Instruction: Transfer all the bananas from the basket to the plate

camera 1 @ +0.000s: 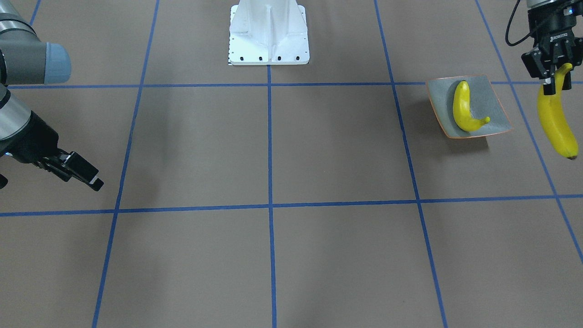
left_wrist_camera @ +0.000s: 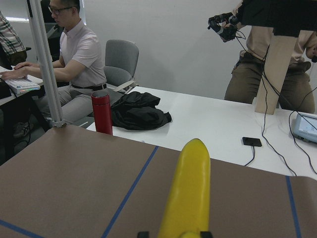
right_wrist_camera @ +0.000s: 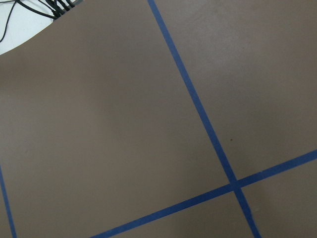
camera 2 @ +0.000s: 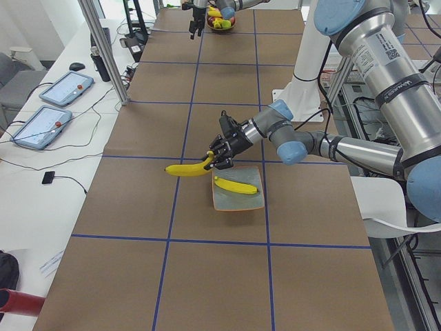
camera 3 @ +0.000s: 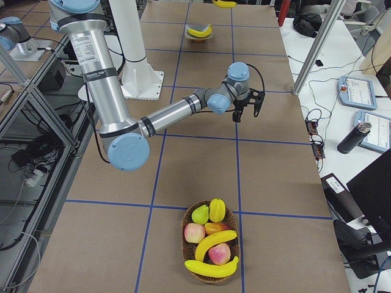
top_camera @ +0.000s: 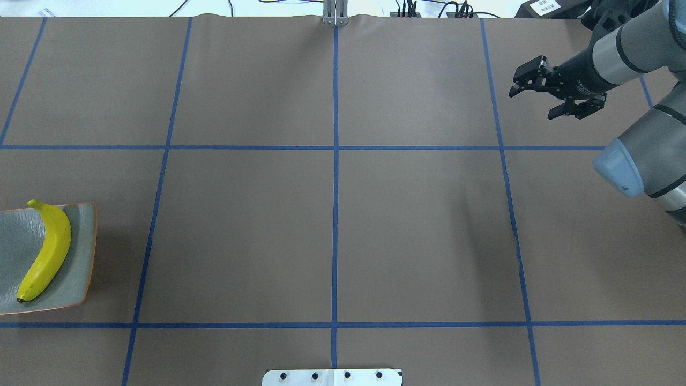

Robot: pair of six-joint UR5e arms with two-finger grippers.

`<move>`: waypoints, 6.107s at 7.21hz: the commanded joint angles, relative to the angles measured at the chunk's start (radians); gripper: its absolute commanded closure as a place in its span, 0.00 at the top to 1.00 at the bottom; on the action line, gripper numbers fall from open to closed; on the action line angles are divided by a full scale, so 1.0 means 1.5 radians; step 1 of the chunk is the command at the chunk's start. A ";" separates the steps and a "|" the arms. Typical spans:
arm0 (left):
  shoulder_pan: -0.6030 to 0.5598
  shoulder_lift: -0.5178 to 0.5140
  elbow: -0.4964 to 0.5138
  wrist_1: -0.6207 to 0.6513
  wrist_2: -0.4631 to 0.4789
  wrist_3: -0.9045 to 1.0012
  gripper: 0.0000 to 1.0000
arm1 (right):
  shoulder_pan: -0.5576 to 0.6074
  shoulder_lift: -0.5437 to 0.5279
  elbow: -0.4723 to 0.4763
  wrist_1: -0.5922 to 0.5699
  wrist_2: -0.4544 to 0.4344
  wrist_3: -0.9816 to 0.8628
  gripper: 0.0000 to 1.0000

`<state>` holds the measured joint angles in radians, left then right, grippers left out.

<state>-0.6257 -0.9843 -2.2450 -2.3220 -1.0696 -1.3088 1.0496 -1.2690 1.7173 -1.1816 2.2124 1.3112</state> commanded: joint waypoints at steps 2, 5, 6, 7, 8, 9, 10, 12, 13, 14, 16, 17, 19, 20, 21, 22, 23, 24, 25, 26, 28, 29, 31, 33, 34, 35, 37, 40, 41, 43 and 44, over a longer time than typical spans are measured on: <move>0.205 0.017 0.093 -0.082 0.092 -0.128 0.00 | 0.001 -0.009 -0.002 -0.004 0.015 -0.007 1.00; 0.225 0.031 0.121 -0.117 0.097 -0.150 0.00 | 0.001 -0.019 0.001 -0.004 0.015 -0.024 1.00; 0.225 0.053 0.154 -0.181 0.098 -0.149 0.00 | 0.001 -0.019 0.001 -0.004 0.015 -0.024 1.00; 0.225 0.054 0.165 -0.211 0.097 -0.148 0.00 | 0.001 -0.021 0.001 -0.004 0.015 -0.024 1.00; 0.229 0.054 0.165 -0.213 0.097 -0.148 0.00 | 0.001 -0.021 0.001 -0.004 0.015 -0.024 1.00; 0.230 0.054 0.165 -0.223 0.097 -0.149 0.00 | 0.001 -0.022 0.001 -0.004 0.015 -0.024 1.00; 0.237 0.054 0.165 -0.224 0.097 -0.149 0.00 | 0.001 -0.023 0.001 -0.004 0.015 -0.024 1.00; 0.248 0.056 0.165 -0.247 0.098 -0.150 0.00 | 0.001 -0.023 0.001 -0.003 0.015 -0.024 1.00; 0.251 0.082 0.164 -0.277 0.099 -0.148 0.00 | 0.000 -0.023 0.002 -0.003 0.014 -0.024 1.00; 0.257 0.115 0.164 -0.316 0.098 -0.145 0.00 | 0.000 -0.026 0.005 -0.003 0.014 -0.024 1.00; 0.271 0.128 0.164 -0.333 0.098 -0.143 0.00 | -0.001 -0.030 0.006 -0.003 0.012 -0.024 1.00; 0.289 0.128 0.164 -0.333 0.098 -0.144 0.00 | -0.002 -0.031 0.005 -0.003 0.012 -0.024 1.00; 0.312 0.128 0.164 -0.333 0.098 -0.145 0.00 | -0.002 -0.037 0.005 -0.002 0.012 -0.025 1.00; 0.320 0.128 0.164 -0.332 0.098 -0.146 0.00 | -0.002 -0.037 0.005 -0.002 0.012 -0.025 1.00; 0.324 0.128 0.165 -0.332 0.100 -0.146 0.00 | -0.002 -0.037 0.005 -0.002 0.012 -0.025 1.00; 0.328 0.128 0.165 -0.331 0.100 -0.149 0.00 | -0.002 -0.037 0.005 -0.002 0.012 -0.025 1.00; 0.330 0.128 0.165 -0.331 0.101 -0.156 0.00 | -0.002 -0.037 0.005 -0.002 0.012 -0.025 1.00; 0.332 0.128 0.165 -0.325 0.103 -0.156 0.45 | -0.002 -0.037 0.005 -0.002 0.012 -0.025 1.00; 0.335 0.128 0.165 -0.323 0.115 -0.156 0.85 | -0.002 -0.037 0.005 -0.002 0.012 -0.025 1.00; 0.337 0.128 0.165 -0.323 0.120 -0.156 0.99 | -0.002 -0.037 0.005 -0.002 0.012 -0.025 1.00; 0.338 0.128 0.165 -0.324 0.120 -0.157 0.99 | -0.002 -0.036 0.005 -0.002 0.012 -0.025 1.00; 0.338 0.119 0.162 -0.331 0.119 -0.157 0.99 | 0.000 -0.037 0.005 -0.002 0.013 -0.042 1.00; 0.332 0.099 0.125 -0.333 0.112 -0.150 0.99 | 0.008 -0.047 0.005 -0.002 0.014 -0.074 1.00; 0.292 0.096 0.045 -0.325 0.077 -0.075 0.99 | 0.011 -0.051 0.004 -0.002 0.016 -0.079 1.00; 0.274 0.062 0.043 -0.320 0.072 -0.017 0.99 | 0.011 -0.051 0.002 -0.003 0.016 -0.088 1.00; 0.240 0.036 0.042 -0.280 0.027 0.022 0.99 | 0.011 -0.057 0.000 -0.003 0.017 -0.102 1.00; -0.001 -0.151 0.043 -0.041 -0.247 0.090 0.99 | 0.022 -0.081 -0.005 -0.004 0.017 -0.164 1.00; -0.105 -0.307 0.072 0.138 -0.324 0.230 0.99 | 0.071 -0.136 -0.025 -0.005 0.018 -0.295 1.00; -0.145 -0.382 0.098 0.207 -0.364 0.258 0.99 | 0.109 -0.170 -0.041 -0.005 0.019 -0.385 1.00; -0.156 -0.433 0.154 0.226 -0.373 0.291 0.99 | 0.193 -0.219 -0.085 -0.031 0.017 -0.588 1.00; -0.157 -0.451 0.174 0.224 -0.373 0.298 0.99 | 0.244 -0.215 -0.091 -0.097 0.013 -0.695 1.00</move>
<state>-0.8527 -1.6175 -2.0299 -1.9941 -1.6239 -0.8856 1.3219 -1.5808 1.6058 -1.2358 2.2379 0.4763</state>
